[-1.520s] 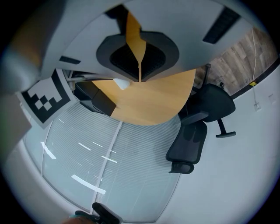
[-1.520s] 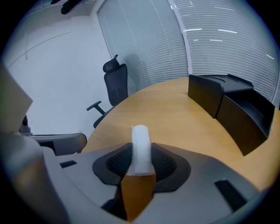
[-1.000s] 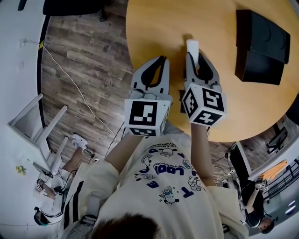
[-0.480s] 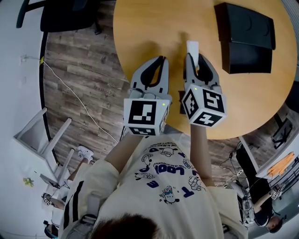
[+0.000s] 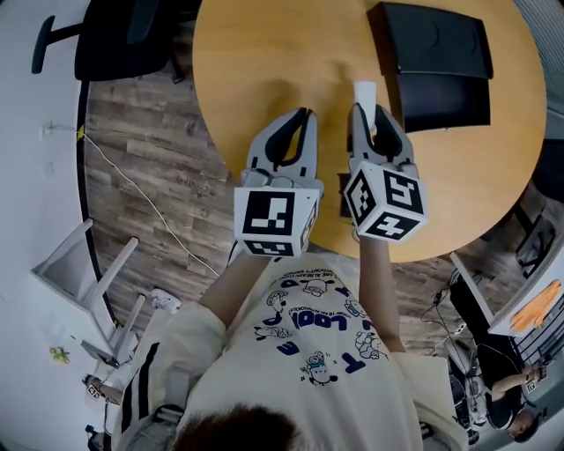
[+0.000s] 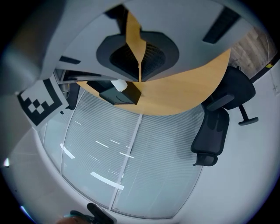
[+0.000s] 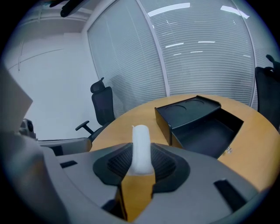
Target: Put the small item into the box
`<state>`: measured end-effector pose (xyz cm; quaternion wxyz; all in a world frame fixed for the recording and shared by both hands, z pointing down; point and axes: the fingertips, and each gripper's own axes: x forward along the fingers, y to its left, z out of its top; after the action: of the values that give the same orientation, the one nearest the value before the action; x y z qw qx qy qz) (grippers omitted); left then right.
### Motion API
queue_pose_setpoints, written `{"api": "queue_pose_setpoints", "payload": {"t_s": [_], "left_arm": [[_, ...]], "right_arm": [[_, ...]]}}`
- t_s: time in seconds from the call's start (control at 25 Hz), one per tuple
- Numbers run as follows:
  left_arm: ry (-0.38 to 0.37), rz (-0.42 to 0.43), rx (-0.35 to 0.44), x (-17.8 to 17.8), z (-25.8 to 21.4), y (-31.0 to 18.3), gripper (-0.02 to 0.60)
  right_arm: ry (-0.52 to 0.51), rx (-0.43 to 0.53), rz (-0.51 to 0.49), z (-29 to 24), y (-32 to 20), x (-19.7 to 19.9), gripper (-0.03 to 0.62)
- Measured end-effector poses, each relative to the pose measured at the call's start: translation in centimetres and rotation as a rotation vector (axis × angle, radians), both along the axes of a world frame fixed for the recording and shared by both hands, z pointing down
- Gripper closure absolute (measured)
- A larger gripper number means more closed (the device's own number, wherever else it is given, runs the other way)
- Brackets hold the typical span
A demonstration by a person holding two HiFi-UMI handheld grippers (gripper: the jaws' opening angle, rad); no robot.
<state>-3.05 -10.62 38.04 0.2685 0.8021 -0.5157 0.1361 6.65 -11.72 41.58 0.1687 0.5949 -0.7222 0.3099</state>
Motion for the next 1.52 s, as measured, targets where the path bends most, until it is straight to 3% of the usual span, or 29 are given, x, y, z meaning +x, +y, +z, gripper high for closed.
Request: {"api": "queue_pose_setpoints", "payload": {"t_s": [0.64, 1.52], "left_arm": [[-0.002, 0.024, 0.009, 6.6, -0.7, -0.3, 0.552], [-0.024, 0.037, -0.037, 11.7, 1.6, -0.8, 0.552]], "right_arm": [[-0.002, 0.022, 0.050, -1.0, -0.5, 7.3, 0.453], [-0.013, -0.015, 0.066, 1.7, -1.5, 12.5, 0.453]]}}
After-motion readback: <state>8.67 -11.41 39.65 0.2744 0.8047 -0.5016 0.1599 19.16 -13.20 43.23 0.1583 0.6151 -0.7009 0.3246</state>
